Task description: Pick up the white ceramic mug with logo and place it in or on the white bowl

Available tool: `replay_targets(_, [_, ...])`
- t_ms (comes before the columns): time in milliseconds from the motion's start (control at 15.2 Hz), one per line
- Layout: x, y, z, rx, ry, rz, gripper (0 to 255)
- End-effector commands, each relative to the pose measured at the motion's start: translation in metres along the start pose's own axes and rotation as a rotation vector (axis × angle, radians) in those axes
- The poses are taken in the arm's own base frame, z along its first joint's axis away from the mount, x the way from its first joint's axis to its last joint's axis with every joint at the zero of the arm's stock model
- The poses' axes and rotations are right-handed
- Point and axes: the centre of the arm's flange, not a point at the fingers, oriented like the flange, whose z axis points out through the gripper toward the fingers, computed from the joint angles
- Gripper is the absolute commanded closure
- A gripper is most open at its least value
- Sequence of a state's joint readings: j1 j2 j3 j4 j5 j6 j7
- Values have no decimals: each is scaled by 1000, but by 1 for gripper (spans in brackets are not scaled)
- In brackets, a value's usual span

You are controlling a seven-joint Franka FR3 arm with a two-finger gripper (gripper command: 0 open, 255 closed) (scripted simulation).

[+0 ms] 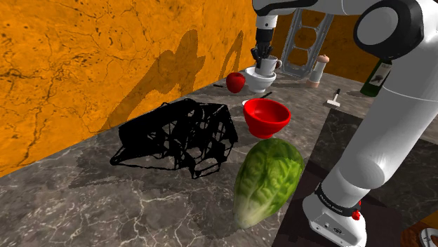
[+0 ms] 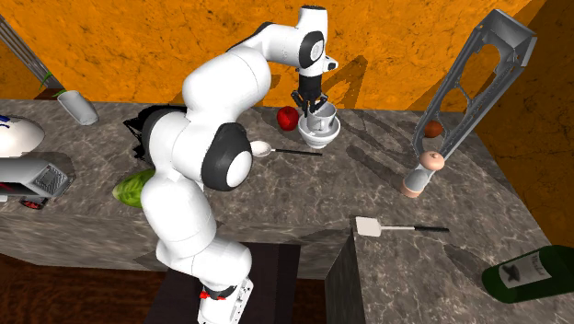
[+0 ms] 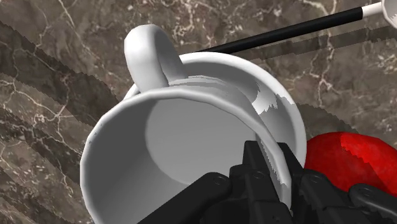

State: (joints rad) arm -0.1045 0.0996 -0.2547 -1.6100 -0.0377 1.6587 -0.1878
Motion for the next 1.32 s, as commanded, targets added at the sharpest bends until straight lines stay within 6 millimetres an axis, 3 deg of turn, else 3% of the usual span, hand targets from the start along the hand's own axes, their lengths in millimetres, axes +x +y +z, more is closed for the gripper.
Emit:
replay_targets(0, [0, 0, 0, 0, 0, 0, 255])
replay_targets(66, [0, 0, 0, 0, 0, 0, 255])
replay_targets(132, [0, 0, 0, 0, 0, 0, 0])
replay_targets(462, [0, 0, 0, 0, 0, 0, 0])
replay_targets(726, [0, 0, -50, 0, 0, 0, 0])
replay_targets(1254, [0, 0, -50, 0, 0, 0, 0])
